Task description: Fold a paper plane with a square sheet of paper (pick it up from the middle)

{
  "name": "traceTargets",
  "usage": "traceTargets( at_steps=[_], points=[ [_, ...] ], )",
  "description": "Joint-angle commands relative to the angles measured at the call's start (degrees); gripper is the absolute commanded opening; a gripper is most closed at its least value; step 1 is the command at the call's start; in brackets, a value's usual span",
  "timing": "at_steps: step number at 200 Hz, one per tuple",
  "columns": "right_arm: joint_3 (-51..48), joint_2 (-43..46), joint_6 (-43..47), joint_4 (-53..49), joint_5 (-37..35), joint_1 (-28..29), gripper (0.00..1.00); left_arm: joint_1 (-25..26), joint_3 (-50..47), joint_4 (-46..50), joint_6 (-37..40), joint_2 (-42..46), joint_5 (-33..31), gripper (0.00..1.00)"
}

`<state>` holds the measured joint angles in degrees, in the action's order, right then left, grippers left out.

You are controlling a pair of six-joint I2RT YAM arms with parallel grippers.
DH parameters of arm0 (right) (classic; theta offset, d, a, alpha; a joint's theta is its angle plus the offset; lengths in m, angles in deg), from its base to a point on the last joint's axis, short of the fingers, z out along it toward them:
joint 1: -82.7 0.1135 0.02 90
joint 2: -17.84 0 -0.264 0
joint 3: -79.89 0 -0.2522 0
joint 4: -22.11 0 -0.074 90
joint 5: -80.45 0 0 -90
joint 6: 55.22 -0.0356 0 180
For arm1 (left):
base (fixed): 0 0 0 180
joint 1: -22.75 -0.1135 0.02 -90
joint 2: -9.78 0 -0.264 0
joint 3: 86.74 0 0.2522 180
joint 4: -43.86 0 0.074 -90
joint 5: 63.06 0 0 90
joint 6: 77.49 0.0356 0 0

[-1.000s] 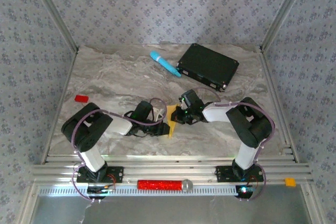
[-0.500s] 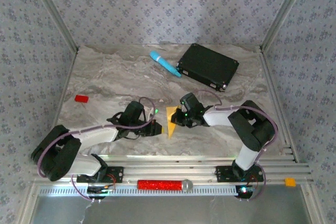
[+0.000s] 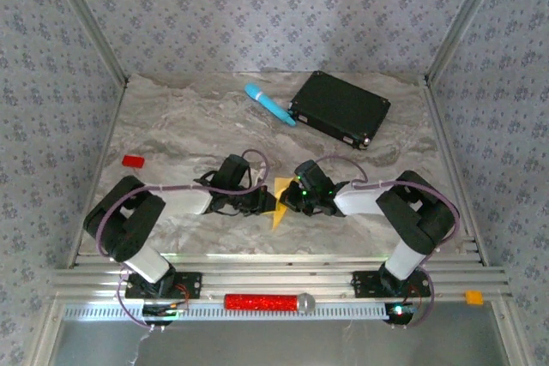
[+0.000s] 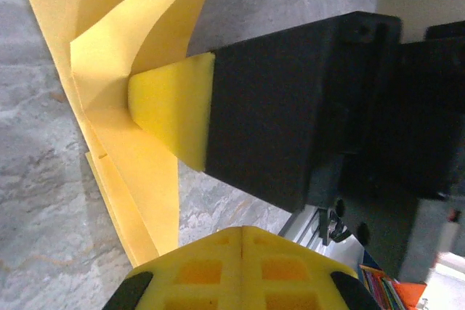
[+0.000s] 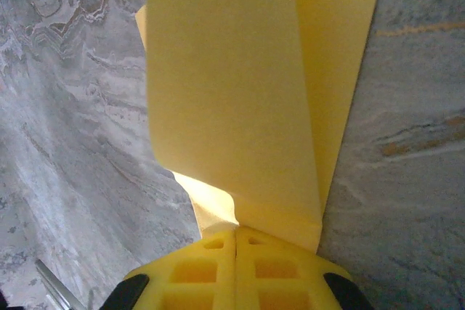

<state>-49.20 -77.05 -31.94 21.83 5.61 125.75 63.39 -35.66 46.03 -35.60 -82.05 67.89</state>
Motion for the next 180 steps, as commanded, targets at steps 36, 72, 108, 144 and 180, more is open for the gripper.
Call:
traceTargets(
  at_steps=[36, 72, 108, 144, 180],
  points=[
    [-2.17, -1.56, -1.11, -7.49, -2.53, 0.67, 0.0, 1.55, 2.39, -1.53, -2.58, -4.7, -0.4, 0.0],
    [-2.12, -1.68, -0.78, -7.92, -2.33, 0.64, 0.0, 2.1, 2.34, -0.46, -2.78, -6.14, -3.43, 0.0],
    [-2.08, -1.49, -0.19, -9.23, -2.57, 0.47, 0.0, 2.94, 1.56, 2.65, -2.23, -6.96, -5.28, 0.0],
    [-2.45, -1.85, 0.27, -9.73, -2.85, 0.07, 0.0, 4.6, -0.66, 3.17, -2.29, -6.61, -5.35, 0.0],
    [-2.71, -2.61, 0.56, -10.25, -3.31, -0.14, 0.0, 6.2, -4.13, 5.55, -2.05, -4.85, -7.1, 0.0]
  ],
)
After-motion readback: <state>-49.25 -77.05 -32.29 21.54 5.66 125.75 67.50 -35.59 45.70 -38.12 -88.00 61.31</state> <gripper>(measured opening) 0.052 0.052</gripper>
